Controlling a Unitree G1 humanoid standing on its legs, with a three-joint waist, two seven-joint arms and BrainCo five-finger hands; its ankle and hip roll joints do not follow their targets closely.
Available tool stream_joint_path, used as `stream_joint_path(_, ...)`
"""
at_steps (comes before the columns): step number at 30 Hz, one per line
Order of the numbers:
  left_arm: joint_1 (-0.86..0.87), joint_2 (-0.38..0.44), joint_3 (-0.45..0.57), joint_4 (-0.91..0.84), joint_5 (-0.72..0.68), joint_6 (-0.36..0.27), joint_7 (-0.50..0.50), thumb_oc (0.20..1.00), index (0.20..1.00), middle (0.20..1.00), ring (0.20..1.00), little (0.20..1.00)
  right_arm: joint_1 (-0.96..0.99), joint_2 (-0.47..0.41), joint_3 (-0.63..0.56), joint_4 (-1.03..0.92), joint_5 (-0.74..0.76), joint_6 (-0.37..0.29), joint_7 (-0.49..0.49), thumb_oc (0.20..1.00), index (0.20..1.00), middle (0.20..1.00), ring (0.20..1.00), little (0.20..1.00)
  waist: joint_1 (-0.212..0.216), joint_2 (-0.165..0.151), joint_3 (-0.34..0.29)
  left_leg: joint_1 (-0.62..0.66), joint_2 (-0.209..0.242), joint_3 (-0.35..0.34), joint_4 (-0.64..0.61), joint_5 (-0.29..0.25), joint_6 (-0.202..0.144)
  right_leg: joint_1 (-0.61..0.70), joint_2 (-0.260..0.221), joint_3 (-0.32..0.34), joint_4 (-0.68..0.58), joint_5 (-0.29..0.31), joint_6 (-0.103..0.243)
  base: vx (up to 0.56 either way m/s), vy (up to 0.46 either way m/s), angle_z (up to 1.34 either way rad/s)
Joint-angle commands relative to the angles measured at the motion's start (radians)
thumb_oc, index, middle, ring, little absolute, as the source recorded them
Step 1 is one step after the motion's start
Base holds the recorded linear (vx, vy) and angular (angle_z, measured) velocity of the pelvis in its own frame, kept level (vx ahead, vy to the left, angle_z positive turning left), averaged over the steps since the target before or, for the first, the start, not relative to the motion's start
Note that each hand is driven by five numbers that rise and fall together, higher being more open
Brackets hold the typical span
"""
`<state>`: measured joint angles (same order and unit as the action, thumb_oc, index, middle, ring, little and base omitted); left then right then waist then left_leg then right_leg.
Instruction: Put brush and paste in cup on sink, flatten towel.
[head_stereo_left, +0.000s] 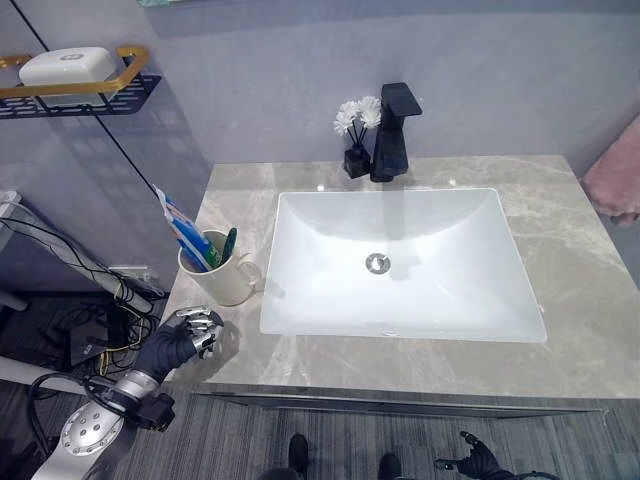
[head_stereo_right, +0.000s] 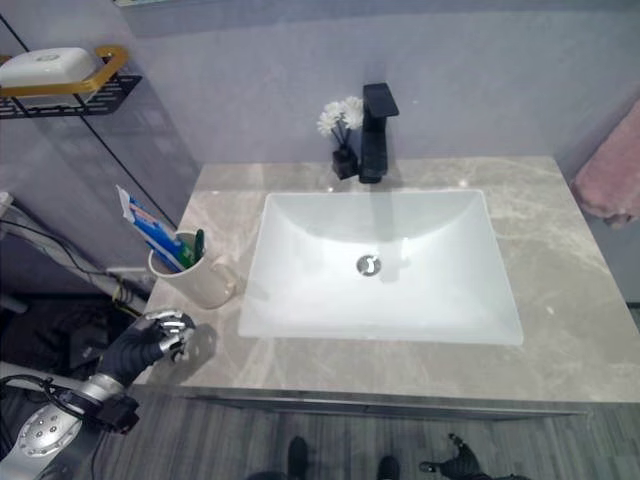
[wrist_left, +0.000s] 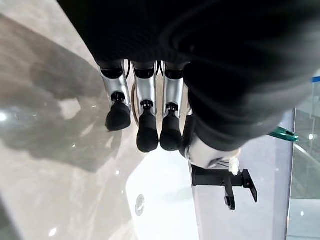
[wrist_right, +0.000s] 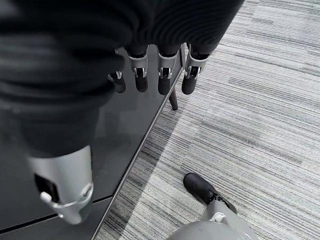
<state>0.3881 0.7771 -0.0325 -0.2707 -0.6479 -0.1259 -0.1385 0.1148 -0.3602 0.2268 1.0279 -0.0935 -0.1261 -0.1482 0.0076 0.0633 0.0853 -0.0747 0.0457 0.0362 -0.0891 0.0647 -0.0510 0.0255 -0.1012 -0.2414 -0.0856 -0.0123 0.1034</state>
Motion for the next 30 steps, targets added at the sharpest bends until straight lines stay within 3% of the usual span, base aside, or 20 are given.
stream_joint_path(1,-0.041,-0.017,0.012,0.005,0.035,-0.027,0.009,0.200,0.200,0.200,0.200,0.200,-0.017,-0.041,0.046,-0.017,-0.016,-0.021,-0.004,1.000,1.000,1.000,1.000,1.000,-0.027,-0.022,-0.004,-0.001,0.025,0.017,0.002,-0.006,-0.013,-0.067,-0.010,0.055,0.047,0.053,0.004,0.01,-0.005,-0.08)
stream_joint_path(11,-0.071,-0.057,0.002,0.048,0.071,-0.026,0.034,0.200,0.200,0.200,0.200,0.200,-0.010,-0.040,0.047,-0.018,-0.016,-0.015,-0.007,1.000,1.000,1.000,1.000,1.000,-0.036,-0.031,0.010,-0.010,0.025,0.029,0.002,-0.011,-0.008,-0.090,-0.008,0.072,0.048,0.057,0.003,0.00,-0.001,-0.03)
stream_joint_path(19,-0.143,-0.161,-0.005,0.106,0.131,-0.021,0.109,0.200,0.200,0.200,0.200,0.200,-0.012,-0.006,-0.029,-0.008,0.093,-0.011,-0.031,1.000,1.000,1.000,1.000,1.000,-0.044,-0.040,0.015,-0.014,0.025,0.037,0.002,-0.018,-0.004,-0.100,-0.004,0.084,0.045,0.054,0.002,0.02,-0.007,-0.09)
stream_joint_path(30,-0.218,-0.186,0.038,0.172,0.222,-0.011,0.150,0.200,0.200,0.200,0.200,0.200,-0.002,-0.016,-0.031,0.008,0.078,0.007,-0.021,1.000,1.000,1.000,1.000,1.000,-0.053,-0.060,0.014,-0.005,0.027,0.046,0.002,-0.033,-0.002,-0.093,0.000,0.096,0.027,0.057,0.003,0.02,0.001,-0.01)
